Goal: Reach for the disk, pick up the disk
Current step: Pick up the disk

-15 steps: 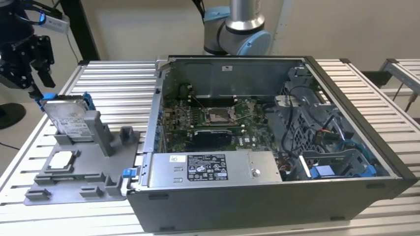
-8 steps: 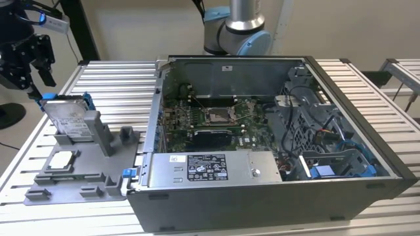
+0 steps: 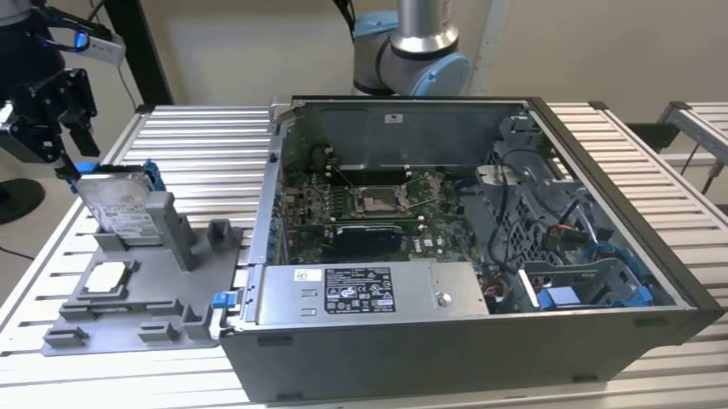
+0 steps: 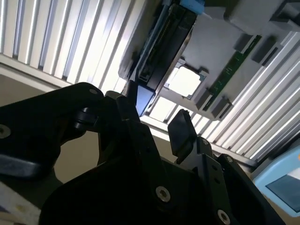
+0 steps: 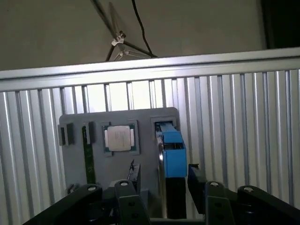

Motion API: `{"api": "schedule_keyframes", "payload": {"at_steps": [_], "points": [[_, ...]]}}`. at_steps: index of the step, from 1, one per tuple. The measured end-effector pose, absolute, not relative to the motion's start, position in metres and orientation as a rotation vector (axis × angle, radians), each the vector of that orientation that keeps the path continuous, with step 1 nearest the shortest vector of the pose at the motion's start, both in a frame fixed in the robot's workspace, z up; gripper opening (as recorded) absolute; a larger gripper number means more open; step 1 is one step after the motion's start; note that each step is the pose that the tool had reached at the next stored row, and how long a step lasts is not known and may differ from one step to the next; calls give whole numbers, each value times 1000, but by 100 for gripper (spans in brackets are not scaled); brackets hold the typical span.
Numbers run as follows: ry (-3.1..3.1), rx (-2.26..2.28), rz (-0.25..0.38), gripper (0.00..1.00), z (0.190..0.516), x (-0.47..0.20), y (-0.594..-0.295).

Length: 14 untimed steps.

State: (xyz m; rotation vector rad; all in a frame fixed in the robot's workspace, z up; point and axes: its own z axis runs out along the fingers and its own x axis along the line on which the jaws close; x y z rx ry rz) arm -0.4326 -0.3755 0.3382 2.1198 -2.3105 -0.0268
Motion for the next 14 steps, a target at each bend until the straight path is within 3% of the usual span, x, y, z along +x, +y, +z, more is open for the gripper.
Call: {"api": "schedule_keyframes", "payload": {"at_steps": [14], "points": [[-2281,2162,-13,100,313,-433,-373]]}}
